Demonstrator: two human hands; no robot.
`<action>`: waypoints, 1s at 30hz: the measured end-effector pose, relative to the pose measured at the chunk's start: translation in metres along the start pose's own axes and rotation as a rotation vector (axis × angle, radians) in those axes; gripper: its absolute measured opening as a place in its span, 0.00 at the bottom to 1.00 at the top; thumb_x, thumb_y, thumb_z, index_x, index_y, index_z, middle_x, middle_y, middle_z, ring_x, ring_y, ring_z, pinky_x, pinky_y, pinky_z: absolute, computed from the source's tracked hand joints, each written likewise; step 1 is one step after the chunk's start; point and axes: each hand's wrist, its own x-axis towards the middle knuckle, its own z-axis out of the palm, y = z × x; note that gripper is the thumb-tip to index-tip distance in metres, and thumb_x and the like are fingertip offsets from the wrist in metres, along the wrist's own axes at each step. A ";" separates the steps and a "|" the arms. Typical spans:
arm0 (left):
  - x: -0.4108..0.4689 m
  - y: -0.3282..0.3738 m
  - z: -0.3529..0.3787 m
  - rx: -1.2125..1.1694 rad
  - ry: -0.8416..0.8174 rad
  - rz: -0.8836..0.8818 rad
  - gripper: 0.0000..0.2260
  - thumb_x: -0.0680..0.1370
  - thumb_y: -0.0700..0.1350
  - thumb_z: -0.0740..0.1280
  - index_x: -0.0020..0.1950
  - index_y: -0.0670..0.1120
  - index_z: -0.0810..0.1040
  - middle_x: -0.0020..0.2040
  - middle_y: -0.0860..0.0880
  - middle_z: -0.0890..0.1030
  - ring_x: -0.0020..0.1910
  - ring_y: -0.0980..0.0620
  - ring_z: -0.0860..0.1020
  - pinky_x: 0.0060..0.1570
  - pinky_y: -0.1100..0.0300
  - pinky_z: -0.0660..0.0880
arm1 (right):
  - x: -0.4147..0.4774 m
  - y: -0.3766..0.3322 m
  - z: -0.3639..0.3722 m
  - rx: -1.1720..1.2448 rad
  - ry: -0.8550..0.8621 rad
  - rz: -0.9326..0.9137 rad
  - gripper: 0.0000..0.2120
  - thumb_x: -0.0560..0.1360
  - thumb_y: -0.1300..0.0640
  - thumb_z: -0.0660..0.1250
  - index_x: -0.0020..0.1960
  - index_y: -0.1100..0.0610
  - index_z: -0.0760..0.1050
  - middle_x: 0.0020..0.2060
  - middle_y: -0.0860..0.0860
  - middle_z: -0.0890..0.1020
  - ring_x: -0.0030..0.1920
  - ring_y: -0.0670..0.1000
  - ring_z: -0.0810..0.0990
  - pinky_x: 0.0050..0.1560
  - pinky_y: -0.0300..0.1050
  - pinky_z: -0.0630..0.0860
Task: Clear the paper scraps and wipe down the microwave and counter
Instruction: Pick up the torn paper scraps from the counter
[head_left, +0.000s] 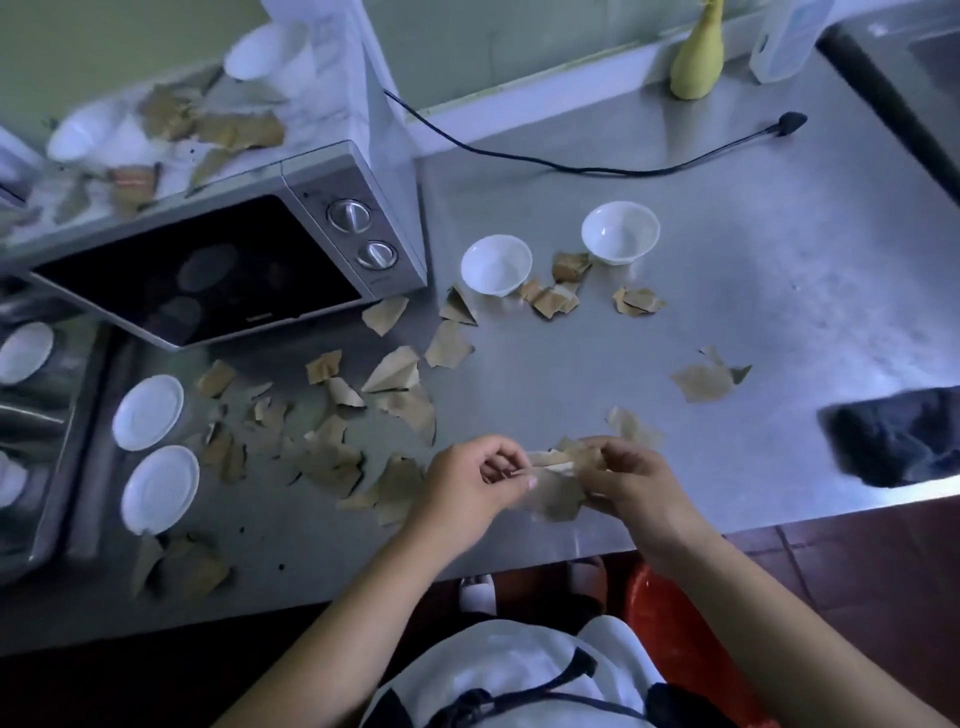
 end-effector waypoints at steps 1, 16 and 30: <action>-0.003 -0.003 -0.004 0.015 0.022 0.014 0.08 0.71 0.42 0.77 0.41 0.54 0.81 0.34 0.52 0.81 0.32 0.58 0.75 0.35 0.67 0.73 | 0.000 0.000 0.007 -0.003 -0.010 0.006 0.11 0.74 0.75 0.66 0.47 0.62 0.82 0.38 0.53 0.84 0.38 0.49 0.83 0.38 0.38 0.80; -0.070 -0.069 -0.092 -0.321 0.004 -0.041 0.10 0.74 0.39 0.75 0.49 0.52 0.82 0.44 0.61 0.85 0.43 0.66 0.82 0.43 0.74 0.73 | -0.022 0.037 0.118 -0.108 -0.098 0.060 0.11 0.75 0.72 0.65 0.54 0.63 0.81 0.48 0.60 0.84 0.46 0.55 0.83 0.50 0.49 0.80; -0.116 -0.152 -0.160 -0.524 0.079 -0.073 0.12 0.72 0.44 0.74 0.54 0.53 0.84 0.50 0.52 0.86 0.51 0.53 0.84 0.51 0.64 0.78 | -0.028 0.084 0.226 -0.396 -0.123 -0.033 0.13 0.70 0.76 0.68 0.48 0.62 0.83 0.47 0.65 0.84 0.49 0.64 0.83 0.53 0.59 0.82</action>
